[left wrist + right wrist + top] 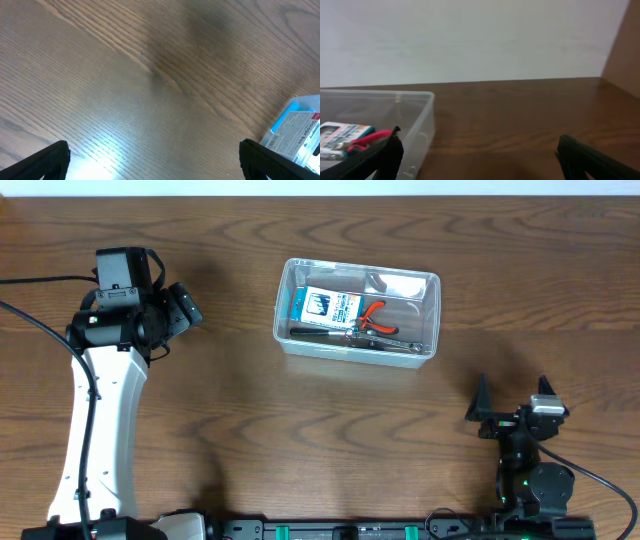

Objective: Pack container

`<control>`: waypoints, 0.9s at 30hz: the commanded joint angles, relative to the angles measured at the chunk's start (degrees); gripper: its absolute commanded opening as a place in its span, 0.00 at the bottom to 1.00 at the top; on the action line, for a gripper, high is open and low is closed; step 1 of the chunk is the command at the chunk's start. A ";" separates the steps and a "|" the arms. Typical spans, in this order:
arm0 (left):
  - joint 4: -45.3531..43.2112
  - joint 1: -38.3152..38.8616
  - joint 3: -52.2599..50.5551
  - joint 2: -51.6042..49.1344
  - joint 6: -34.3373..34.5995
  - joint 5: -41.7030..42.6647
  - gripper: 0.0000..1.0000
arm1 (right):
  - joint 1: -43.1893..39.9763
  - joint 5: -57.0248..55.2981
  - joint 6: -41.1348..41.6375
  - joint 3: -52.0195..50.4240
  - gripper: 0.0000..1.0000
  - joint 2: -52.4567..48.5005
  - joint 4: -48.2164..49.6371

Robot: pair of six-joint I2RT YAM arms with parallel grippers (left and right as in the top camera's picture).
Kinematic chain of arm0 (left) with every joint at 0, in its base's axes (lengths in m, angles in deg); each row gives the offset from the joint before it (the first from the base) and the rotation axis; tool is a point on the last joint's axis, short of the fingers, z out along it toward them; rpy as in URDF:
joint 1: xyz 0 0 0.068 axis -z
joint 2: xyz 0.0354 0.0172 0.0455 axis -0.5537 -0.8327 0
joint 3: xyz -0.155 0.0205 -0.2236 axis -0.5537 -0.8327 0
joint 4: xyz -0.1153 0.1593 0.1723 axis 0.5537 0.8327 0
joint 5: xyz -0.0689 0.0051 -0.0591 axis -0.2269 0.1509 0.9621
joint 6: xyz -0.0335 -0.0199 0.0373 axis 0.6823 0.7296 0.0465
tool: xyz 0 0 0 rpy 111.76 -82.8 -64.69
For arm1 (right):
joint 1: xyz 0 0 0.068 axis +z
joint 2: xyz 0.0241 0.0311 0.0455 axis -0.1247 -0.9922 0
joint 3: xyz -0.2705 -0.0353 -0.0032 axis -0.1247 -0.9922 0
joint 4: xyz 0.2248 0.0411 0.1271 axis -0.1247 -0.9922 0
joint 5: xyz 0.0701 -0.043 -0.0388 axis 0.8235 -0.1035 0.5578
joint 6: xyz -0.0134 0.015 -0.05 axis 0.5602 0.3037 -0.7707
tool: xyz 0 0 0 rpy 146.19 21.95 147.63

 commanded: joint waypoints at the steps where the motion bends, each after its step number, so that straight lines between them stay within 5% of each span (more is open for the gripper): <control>1: 0.13 -0.24 -0.31 0.15 -0.92 -0.92 0.98 | 3.02 -5.73 0.13 -0.17 0.99 0.68 -0.07; 27: 0.13 -0.24 -0.31 0.15 -0.92 -0.92 0.98 | 4.46 -5.86 0.17 -0.15 0.99 0.57 -3.80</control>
